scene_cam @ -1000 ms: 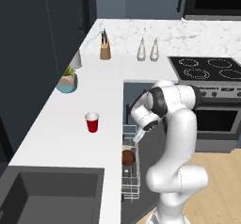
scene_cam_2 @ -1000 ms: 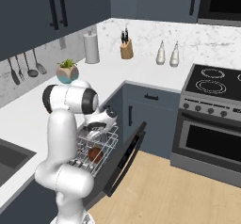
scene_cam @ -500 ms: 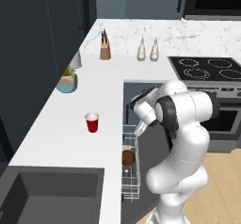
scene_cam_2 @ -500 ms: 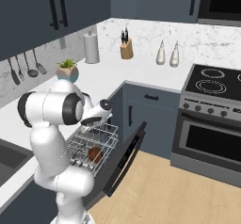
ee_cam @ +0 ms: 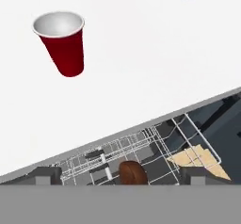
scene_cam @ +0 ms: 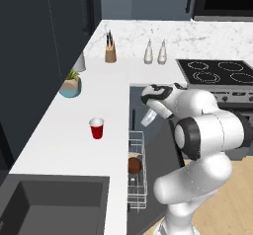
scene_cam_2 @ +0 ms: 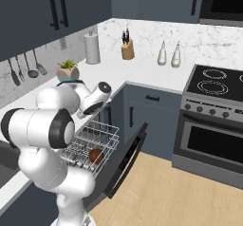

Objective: Pick up the cup and bowl from the counter, place them in the dishwasher, and close the dishwasher door.

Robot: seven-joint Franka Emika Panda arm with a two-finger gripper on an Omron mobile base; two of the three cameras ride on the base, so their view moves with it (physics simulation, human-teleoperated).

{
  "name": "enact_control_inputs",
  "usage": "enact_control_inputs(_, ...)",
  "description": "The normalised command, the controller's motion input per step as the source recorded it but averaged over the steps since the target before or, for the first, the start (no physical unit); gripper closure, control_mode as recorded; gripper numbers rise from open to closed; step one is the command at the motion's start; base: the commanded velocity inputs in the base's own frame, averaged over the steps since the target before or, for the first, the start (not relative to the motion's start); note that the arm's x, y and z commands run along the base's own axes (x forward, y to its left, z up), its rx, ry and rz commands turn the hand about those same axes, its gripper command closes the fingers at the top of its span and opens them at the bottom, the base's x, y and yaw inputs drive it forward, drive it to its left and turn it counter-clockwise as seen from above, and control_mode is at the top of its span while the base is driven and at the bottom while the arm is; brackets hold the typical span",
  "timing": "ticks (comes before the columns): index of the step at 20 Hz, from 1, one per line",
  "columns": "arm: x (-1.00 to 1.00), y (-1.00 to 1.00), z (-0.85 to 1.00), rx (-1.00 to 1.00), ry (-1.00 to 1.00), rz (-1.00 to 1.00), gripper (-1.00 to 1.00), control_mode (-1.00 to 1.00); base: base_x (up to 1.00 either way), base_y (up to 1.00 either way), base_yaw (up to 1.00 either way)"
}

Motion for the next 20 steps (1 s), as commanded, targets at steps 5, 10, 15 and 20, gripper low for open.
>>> enact_control_inputs(5,-0.06,0.34,0.52,0.16,0.14,0.0,-1.0,-1.0,0.0,0.0,0.0)
enact_control_inputs(10,0.0,1.0,-0.16,0.06,0.3,-0.08,-1.0,-1.0,0.0,0.0,0.0)
enact_control_inputs(15,0.03,0.66,0.19,0.08,0.29,-0.12,-1.0,-1.0,0.0,0.0,0.0)
enact_control_inputs(20,0.07,0.22,-0.05,0.05,0.2,-0.18,-1.0,-1.0,0.0,0.0,0.0)
